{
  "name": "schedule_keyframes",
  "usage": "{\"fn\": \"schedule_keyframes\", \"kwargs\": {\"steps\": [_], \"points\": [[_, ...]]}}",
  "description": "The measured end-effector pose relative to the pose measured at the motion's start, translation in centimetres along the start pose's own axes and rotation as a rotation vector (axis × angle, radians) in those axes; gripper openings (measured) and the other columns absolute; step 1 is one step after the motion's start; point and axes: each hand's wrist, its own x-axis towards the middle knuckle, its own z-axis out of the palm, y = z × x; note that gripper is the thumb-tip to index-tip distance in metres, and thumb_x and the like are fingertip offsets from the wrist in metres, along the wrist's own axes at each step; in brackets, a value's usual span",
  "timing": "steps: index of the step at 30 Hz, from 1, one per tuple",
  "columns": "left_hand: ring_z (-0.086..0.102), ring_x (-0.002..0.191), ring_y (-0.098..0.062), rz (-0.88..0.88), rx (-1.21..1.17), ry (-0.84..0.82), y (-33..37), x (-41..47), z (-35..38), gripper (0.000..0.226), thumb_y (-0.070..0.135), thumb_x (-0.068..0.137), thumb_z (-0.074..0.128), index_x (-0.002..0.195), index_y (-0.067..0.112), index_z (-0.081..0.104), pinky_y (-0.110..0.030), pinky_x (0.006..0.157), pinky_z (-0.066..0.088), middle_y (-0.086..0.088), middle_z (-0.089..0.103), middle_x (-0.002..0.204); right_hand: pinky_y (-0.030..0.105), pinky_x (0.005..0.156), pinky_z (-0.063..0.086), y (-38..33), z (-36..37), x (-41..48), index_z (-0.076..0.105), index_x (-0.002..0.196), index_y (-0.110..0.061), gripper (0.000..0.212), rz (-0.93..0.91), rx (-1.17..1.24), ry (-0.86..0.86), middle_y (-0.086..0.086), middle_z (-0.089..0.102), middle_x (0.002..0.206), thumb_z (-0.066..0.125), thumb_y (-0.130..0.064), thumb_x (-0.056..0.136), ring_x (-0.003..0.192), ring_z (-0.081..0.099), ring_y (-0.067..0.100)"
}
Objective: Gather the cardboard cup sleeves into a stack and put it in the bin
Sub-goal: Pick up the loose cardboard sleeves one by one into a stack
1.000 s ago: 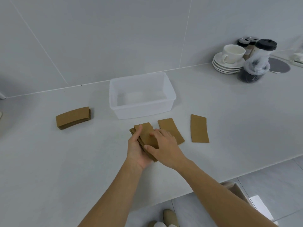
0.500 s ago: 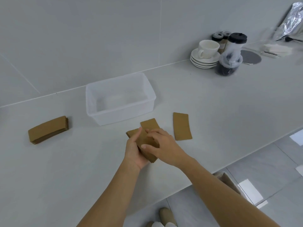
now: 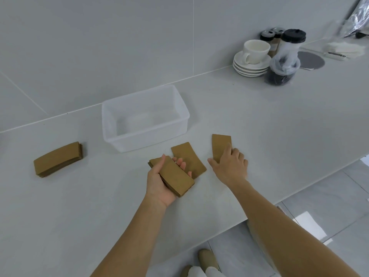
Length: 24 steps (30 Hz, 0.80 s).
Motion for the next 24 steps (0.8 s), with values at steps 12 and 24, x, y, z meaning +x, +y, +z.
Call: {"fn": "schedule_keyframes", "kwargs": {"steps": [12, 24], "points": [[0.068, 0.081, -0.023, 0.012, -0.031, 0.005, 0.6, -0.2, -0.2, 0.041, 0.035, 0.064, 0.074, 0.096, 0.010, 0.065, -0.045, 0.080, 0.053, -0.009, 0.071, 0.091, 0.038, 0.087, 0.035, -0.3, -0.3, -0.5, 0.042, 0.108, -0.008, 0.031, -0.047, -0.033, 0.023, 0.013, 0.054, 0.111, 0.050, -0.026, 0.084, 0.105, 0.045, 0.030], [0.069, 0.086, -0.025, 0.027, -0.072, -0.011, 2.2, -0.9, 0.2, 0.054, 0.039, 0.060, 0.076, 0.103, 0.009, 0.064, -0.046, 0.076, 0.056, -0.010, 0.072, 0.095, 0.046, 0.102, 0.039, -5.5, -3.6, -2.8, 0.041, 0.128, -0.015, 0.057, -0.081, 0.605, -0.137, 0.006, 0.052, 0.122, 0.061, -0.020, 0.075, 0.116, 0.047, 0.025]]}}
